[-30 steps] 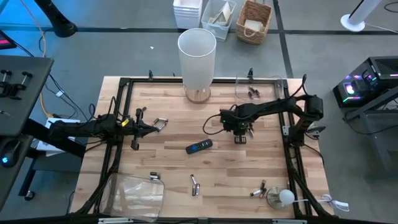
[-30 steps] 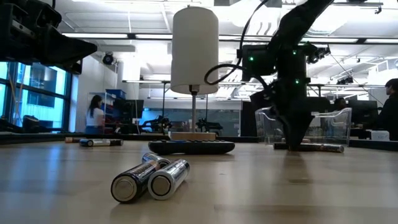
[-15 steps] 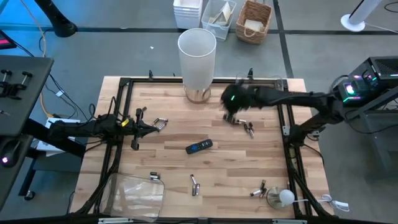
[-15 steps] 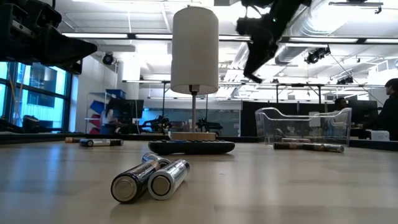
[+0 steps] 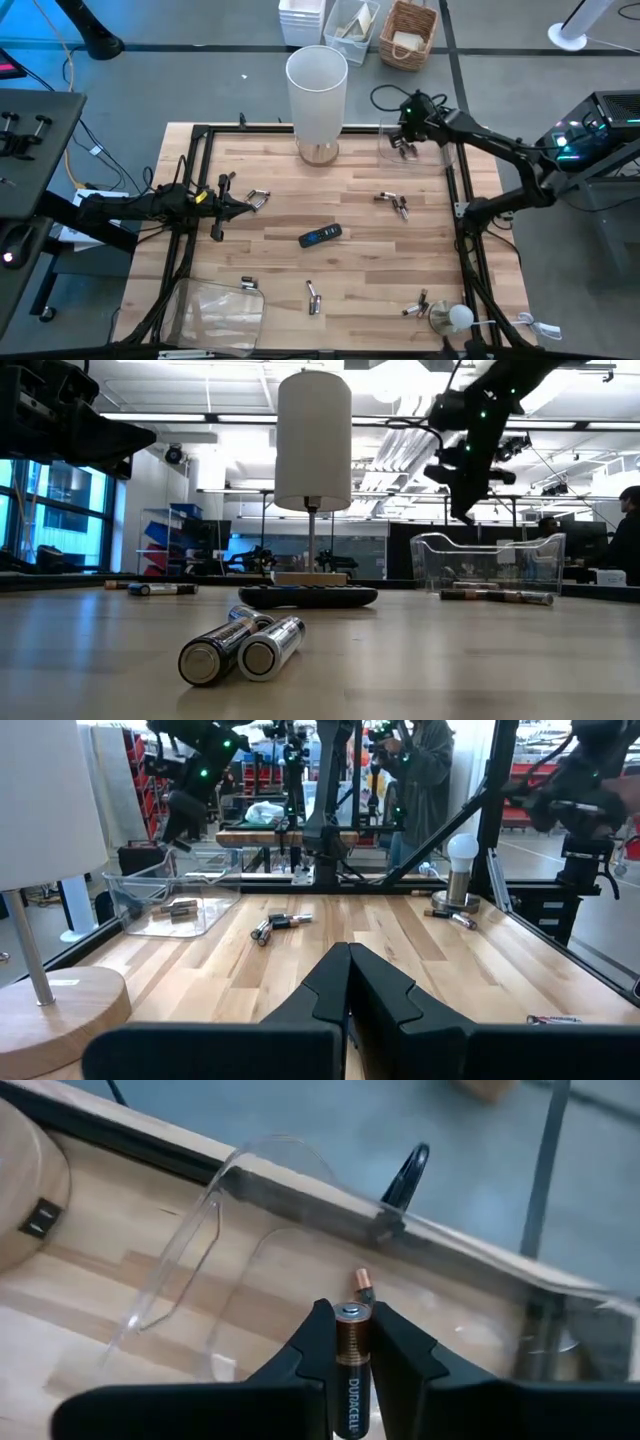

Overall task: Sort batteries
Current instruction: Put the black battery into the top transparent bin

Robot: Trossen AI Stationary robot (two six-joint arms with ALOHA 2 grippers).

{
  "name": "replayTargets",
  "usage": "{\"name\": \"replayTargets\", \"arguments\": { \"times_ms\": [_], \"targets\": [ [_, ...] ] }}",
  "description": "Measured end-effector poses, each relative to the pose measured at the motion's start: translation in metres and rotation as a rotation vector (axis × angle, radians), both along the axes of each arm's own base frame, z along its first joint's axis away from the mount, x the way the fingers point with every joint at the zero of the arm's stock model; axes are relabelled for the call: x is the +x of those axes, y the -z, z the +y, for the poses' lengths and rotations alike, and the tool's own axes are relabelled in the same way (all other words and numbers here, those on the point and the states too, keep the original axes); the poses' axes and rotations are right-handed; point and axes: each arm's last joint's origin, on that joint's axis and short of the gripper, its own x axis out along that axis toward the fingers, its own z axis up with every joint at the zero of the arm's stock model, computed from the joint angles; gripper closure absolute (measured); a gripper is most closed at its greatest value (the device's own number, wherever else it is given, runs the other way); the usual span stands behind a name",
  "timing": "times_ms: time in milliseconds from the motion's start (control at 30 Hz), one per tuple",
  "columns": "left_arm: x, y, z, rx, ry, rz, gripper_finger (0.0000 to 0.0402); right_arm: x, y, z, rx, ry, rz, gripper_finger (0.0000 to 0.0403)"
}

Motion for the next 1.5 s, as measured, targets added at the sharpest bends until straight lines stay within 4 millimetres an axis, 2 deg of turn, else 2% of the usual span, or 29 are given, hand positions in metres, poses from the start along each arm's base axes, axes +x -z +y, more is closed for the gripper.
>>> {"name": "replayTargets", "arguments": {
  "times_ms": [133,300,433,533,667,833,933,1100,1167,1267,1400,1500],
  "targets": [
    [0.0,0.0,0.0,0.0,0.0,0.0,0.0401,-0.001,0.003,-0.003,0.042,0.051,-0.058,0.0313],
    [0.0,0.0,0.0,0.0,0.0,0.0,0.0401,-0.002,0.001,0.001,0.103,0.008,-0.091,0.0243],
    [0.0,0.0,0.0,0.0,0.0,0.0,0.0401,0.002,-0.011,0.008,0.184,-0.096,-0.186,0.0223],
    [0.0,0.0,0.0,0.0,0.0,0.0,0.0401,0.009,-0.029,0.022,0.225,-0.217,-0.302,0.0222],
    [0.0,0.0,0.0,0.0,0.0,0.0,0.0401,0.03,-0.049,0.068,0.342,-0.46,-0.475,0.0227],
    [0.0,0.0,0.0,0.0,0.0,0.0,0.0401,0.052,-0.041,0.153,0.536,-0.59,-0.336,0.0231],
    [0.0,0.0,0.0,0.0,0.0,0.0,0.0401,0.053,-0.028,0.206,0.698,-0.551,-0.188,0.0232],
    [0.0,0.0,0.0,0.0,0.0,0.0,0.0401,0.034,-0.001,0.281,0.854,-0.35,0.033,0.0232],
    [0.0,0.0,0.0,0.0,0.0,0.0,0.0401,0.022,0.016,0.3,0.902,-0.238,0.093,0.0232],
    [0.0,0.0,0.0,0.0,0.0,0.0,0.0401,0.006,0.043,0.318,0.966,-0.049,0.143,0.0232],
    [0.0,0.0,0.0,0.0,0.0,0.0,0.0401,-0.006,0.073,0.332,1.047,0.108,0.124,0.0232],
    [0.0,0.0,0.0,0.0,0.0,0.0,0.0401,-0.011,0.089,0.337,1.084,0.185,0.097,0.0232]
  ]
}}
